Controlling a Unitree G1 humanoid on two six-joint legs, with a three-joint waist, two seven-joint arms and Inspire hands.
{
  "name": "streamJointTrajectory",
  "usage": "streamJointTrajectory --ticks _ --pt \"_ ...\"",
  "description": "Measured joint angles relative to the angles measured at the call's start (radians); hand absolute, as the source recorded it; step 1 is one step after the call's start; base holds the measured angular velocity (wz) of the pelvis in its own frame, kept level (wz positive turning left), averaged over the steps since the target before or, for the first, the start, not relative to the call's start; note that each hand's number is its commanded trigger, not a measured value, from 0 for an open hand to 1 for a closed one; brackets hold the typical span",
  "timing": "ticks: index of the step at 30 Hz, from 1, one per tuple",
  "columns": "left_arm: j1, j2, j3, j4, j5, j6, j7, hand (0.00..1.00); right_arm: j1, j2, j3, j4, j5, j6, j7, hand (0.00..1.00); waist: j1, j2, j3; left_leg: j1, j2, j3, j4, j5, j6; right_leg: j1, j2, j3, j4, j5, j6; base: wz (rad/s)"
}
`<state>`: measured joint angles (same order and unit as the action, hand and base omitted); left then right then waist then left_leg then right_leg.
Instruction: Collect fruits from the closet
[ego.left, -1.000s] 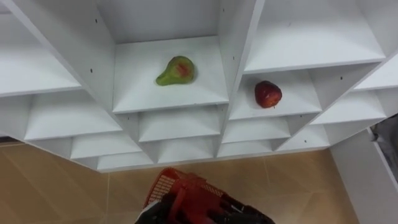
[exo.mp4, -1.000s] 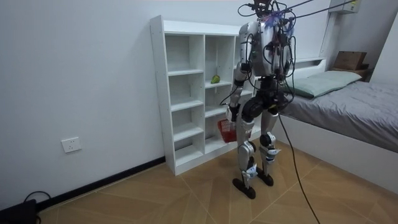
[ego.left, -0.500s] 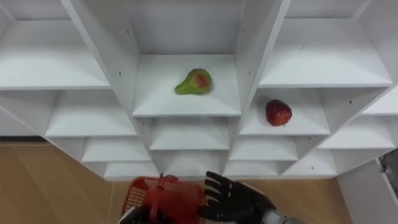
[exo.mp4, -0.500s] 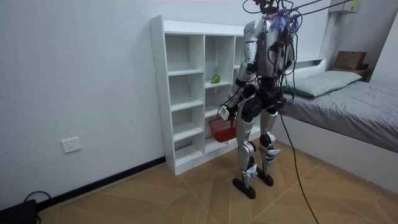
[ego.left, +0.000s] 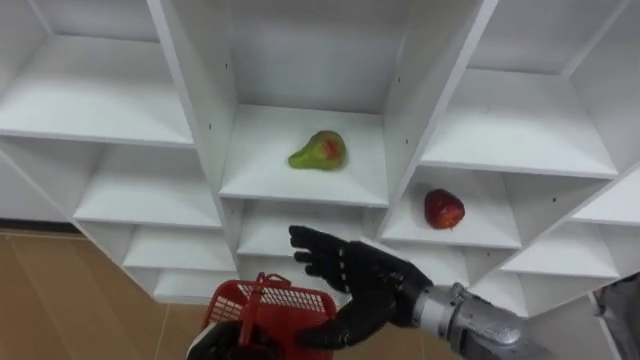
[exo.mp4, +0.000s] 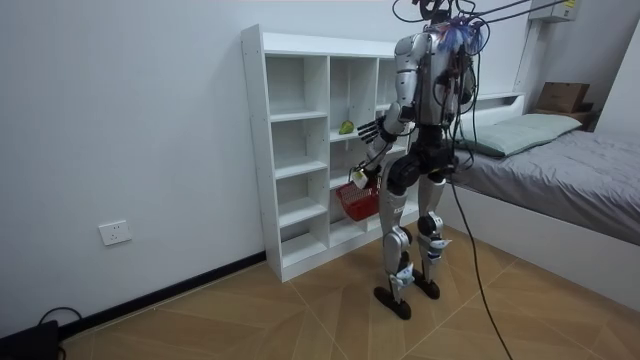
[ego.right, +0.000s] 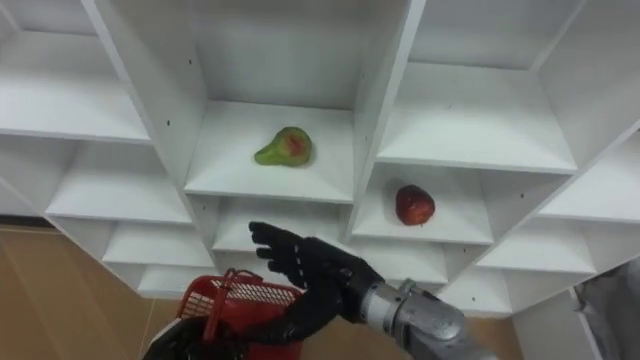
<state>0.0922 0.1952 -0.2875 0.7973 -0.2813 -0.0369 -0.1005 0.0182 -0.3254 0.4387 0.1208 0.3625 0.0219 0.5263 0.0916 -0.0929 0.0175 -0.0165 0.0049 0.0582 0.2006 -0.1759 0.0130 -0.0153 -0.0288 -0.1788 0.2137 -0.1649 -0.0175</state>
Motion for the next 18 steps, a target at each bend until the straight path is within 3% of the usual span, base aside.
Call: streamJointTrajectory --ticks 4,8,14,18 --pt "0.004 0.004 0.033 0.0 0.0 -0.007 -0.015 1.0 -0.006 0.0 -0.052 -0.085 -0.009 -0.009 0.01 0.0 0.003 -0.01 -0.0006 0.034 0.0 -0.002 -0.011 0.0 0.0 0.035 0.0 -0.001 -0.012 0.0 0.0 -0.01" --pt "0.011 0.003 0.063 0.009 0.0 -0.015 -0.018 1.0 -0.007 0.009 -0.098 -0.134 -0.018 -0.015 0.001 0.0 0.024 -0.005 0.0027 0.059 0.0 -0.001 -0.017 -0.003 0.0 0.058 0.001 0.0 -0.014 0.0 0.001 -0.02" --pt "0.043 -0.001 0.119 0.01 0.011 -0.016 -0.017 1.0 -0.008 0.022 -0.126 -0.222 -0.104 -0.02 -0.037 0.0 0.025 0.007 0.0039 0.079 0.0 -0.007 -0.014 -0.004 0.0 0.085 0.002 -0.002 -0.022 0.0 0.001 0.0" --pt "0.06 -0.004 0.126 0.009 0.019 -0.016 -0.02 1.0 -0.008 0.024 -0.142 -0.27 -0.14 -0.021 -0.068 0.0 0.028 0.012 -0.0014 0.085 0.0 -0.011 -0.014 -0.006 0.0 0.097 0.002 -0.001 -0.022 -0.001 0.002 0.03"
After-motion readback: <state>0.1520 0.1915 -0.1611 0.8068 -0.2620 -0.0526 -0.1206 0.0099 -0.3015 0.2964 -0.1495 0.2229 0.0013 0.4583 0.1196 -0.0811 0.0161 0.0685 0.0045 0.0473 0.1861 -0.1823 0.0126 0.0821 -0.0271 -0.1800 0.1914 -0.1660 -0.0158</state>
